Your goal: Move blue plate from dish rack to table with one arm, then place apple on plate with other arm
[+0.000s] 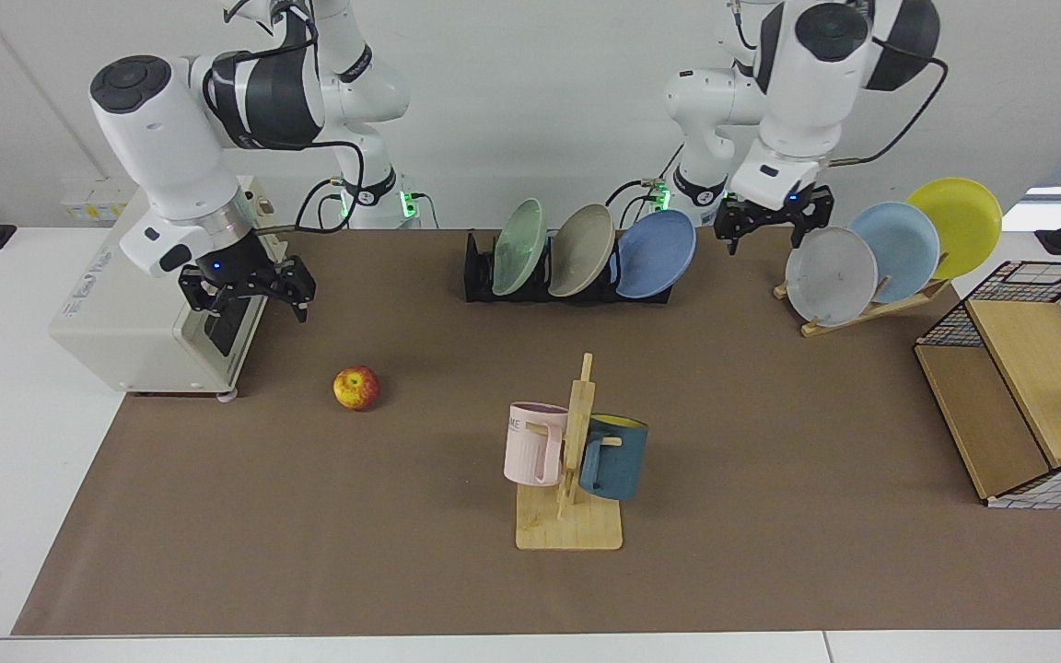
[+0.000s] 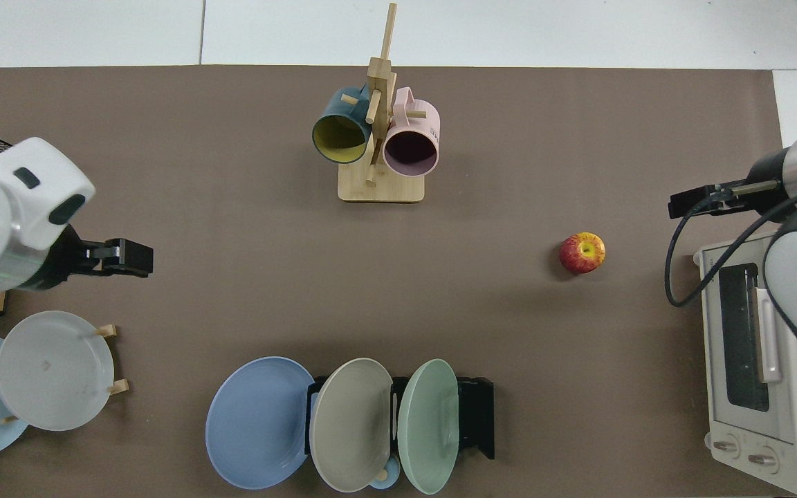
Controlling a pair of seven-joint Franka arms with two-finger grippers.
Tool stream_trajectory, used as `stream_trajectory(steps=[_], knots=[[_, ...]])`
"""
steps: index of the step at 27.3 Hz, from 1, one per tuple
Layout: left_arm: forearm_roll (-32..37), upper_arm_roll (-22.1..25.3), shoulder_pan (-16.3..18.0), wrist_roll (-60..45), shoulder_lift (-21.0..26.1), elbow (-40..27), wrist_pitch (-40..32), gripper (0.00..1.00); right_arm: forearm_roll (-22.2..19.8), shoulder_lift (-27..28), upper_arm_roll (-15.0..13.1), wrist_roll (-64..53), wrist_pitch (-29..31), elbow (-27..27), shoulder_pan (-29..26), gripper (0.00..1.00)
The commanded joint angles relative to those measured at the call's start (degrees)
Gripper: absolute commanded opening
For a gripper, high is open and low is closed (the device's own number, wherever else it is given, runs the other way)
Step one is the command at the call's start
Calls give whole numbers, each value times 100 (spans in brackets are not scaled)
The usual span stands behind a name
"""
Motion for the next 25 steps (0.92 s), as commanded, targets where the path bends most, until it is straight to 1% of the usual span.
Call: stream_trajectory(steps=[1, 3, 6, 8, 10, 11, 13, 15, 18, 22, 25], knots=[[198, -412, -36, -450, -1402, -1869, 716, 100, 47, 198, 11, 409, 266, -93, 235, 100], [198, -588, -36, -468, -1693, -2256, 866, 100, 47, 216, 20, 568, 415, -207, 262, 100], [198, -712, -45, -591, -1896, -2574, 989, 100, 47, 216, 20, 787, 644, -488, 315, 100], [206, -895, -45, -853, -1861, -2697, 1068, 100, 47, 216, 11, 884, 819, -716, 359, 100], [198, -1089, -45, -1170, -1861, -2925, 1374, 100, 47, 216, 11, 876, 1179, -1006, 359, 100], [189, -1090, -45, -1224, -1870, -3004, 1515, 100, 47, 224, 19, 876, 1346, -1138, 359, 100], [189, -1090, -45, -1224, -1861, -3032, 1578, 99, 47, 312, 11, 884, 1619, -1314, 359, 100], [189, -1081, -36, -1198, -1861, -3075, 1631, 99, 29, 479, 11, 876, 1813, -1359, 376, 100], [189, -1063, -1, -979, -1835, -3163, 1727, 99, 3, 646, 11, 885, 1901, -1376, 447, 100], [180, -1055, -9, -995, -1800, -3348, 1912, 98, -6, 787, 11, 902, 1910, -1438, 464, 100], [93, -1046, -1, -979, -1572, -3348, 2009, 98, -15, 901, 11, 1068, 2076, -1525, 491, 100]])
